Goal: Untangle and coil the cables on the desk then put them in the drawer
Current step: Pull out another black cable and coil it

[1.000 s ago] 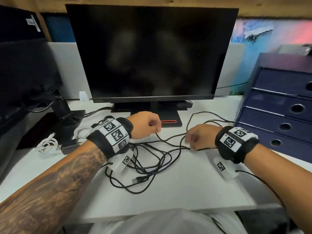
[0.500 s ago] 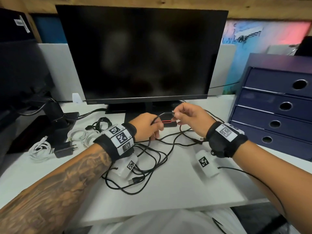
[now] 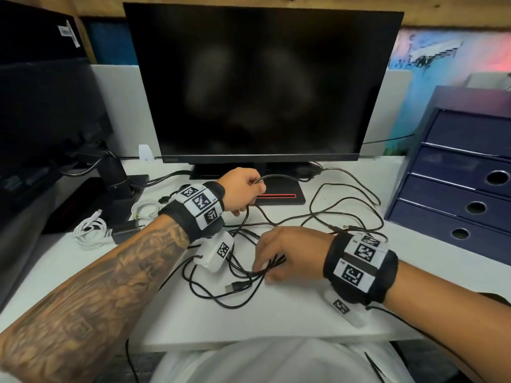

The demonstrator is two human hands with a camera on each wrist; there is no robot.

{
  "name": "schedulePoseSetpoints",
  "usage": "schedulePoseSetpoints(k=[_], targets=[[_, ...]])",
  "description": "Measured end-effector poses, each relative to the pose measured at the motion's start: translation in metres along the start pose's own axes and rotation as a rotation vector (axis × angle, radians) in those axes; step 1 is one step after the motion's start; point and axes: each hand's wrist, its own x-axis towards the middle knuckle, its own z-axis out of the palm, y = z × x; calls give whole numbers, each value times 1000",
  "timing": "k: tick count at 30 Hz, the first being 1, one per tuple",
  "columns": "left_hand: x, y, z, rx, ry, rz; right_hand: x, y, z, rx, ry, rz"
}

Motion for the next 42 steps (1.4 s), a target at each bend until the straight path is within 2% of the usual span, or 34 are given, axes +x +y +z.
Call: schedulePoseSetpoints(k=[5,8,12,13,17,23,26,30,34,36,39,42], targets=[[0,-4,1,-54,-46,14,14,-3,6,-146,-98,83],[0,-5,3,-33,-48,27,14,0,8,-143,-72,110],[3,-1,-4,25,134,137,9,11,-5,-42,24,178],[3,2,-6,18,141,155,8,14,-10,-22,48,188],[-4,12,-7,-43,-22,160,6,28,-21,96,200,220],[-6,12,-5,160,-139,186,2,38,-32,238,378,220],[-7,10,-6,78,-220,153,0,41,-37,294,458,232],[-8,12,-4,125,-223,209,1,41,-37,356,529,231],[-6,10,-7,128,-137,213,1,42,-37,438,616,150],[-4,8,-9,125,-121,197,0,42,-38,481,603,98],[-2,5,-10,118,-133,176,-2,41,-40,541,499,66],[-3,4,-13,114,-135,157,-2,44,-41,429,481,101]])
